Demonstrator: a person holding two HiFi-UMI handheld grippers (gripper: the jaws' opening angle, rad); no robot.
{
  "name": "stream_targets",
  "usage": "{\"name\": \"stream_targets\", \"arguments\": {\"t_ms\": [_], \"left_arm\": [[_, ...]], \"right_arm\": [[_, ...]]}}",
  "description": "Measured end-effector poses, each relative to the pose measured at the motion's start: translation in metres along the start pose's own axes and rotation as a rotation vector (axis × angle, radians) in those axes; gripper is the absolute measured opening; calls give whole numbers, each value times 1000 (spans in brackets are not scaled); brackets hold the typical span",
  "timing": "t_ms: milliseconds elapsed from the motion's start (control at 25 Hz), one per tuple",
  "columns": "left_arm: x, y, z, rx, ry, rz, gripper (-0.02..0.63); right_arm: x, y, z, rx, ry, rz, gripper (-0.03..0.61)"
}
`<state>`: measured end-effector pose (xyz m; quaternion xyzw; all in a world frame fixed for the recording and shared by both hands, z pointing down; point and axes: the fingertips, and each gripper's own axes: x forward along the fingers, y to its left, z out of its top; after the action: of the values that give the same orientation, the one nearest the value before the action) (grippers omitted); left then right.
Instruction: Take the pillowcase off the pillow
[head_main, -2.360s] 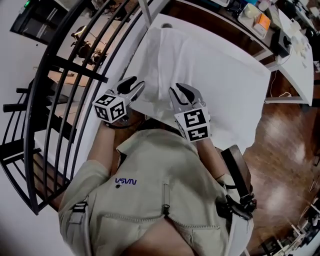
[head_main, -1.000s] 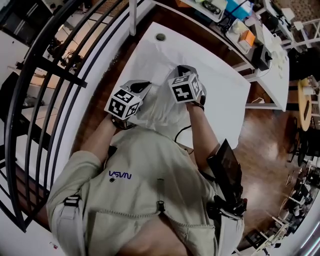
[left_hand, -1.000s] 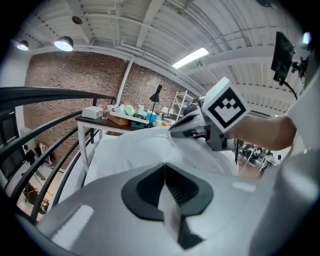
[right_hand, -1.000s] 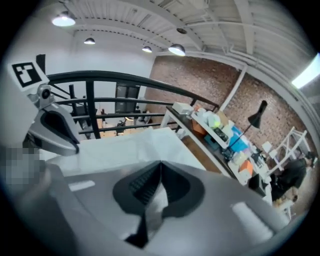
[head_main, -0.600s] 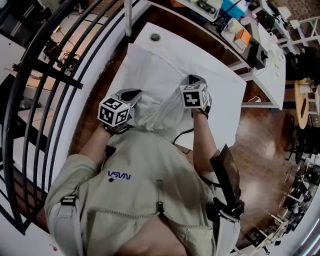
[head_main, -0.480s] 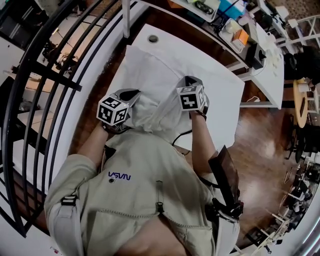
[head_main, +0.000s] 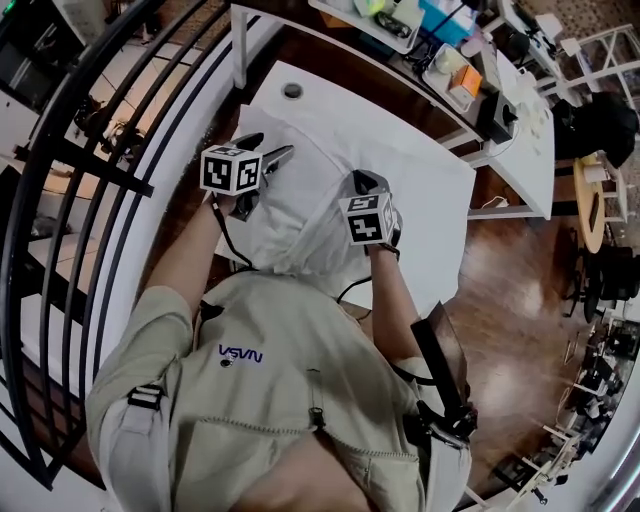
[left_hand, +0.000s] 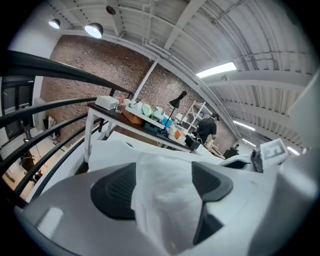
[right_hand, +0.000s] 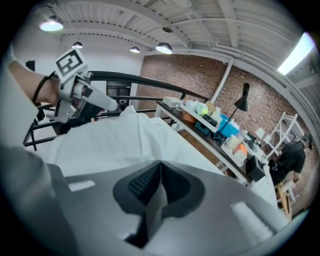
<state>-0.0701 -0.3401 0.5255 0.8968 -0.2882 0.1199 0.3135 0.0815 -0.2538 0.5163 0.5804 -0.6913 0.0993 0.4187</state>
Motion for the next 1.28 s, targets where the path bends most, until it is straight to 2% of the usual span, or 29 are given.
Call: {"name": "stream_targets", "arguments": {"t_ms": [160, 200, 360, 480, 600, 760, 920, 1080, 1160, 1200, 1240, 1280], "left_arm": [[42, 5, -18, 0, 151, -14, 360], [48, 3, -25, 2, 184, -30, 344], [46, -13, -27, 45, 188, -73, 138], [42, -28, -27, 135, 178, -82, 69], [36, -45, -27, 227, 157, -71, 54], [23, -66, -31, 287, 129, -70, 48], [12, -82, -32, 344, 97, -70, 46], [4, -91, -39, 366, 82, -68, 41], [1, -92, -43, 372, 82, -68, 41], [0, -92, -44, 373, 83, -69, 40], [-1, -92, -45, 372, 82, -72, 40], [-2, -92, -45, 371, 81, -74, 40]], "right_arm": [[-3, 0, -2, 7, -2, 1, 5], [-3, 0, -2, 10, 0, 4, 5], [-6, -4, 2, 29, -12, 28, 6], [-14, -5, 24, 79, -72, 91, 74], [-26, 1, 69, 80, -165, 175, 141], [-23, 16, 115, 39, -238, 236, 141], [1, 31, 130, -19, -205, 270, 141], [24, 35, 133, -49, -156, 283, 162], [33, 39, 129, -52, -112, 319, 164], [36, 42, 124, -59, -80, 345, 138], [38, 45, 119, -69, -48, 367, 51], [39, 47, 114, -77, -26, 378, 9]]}}
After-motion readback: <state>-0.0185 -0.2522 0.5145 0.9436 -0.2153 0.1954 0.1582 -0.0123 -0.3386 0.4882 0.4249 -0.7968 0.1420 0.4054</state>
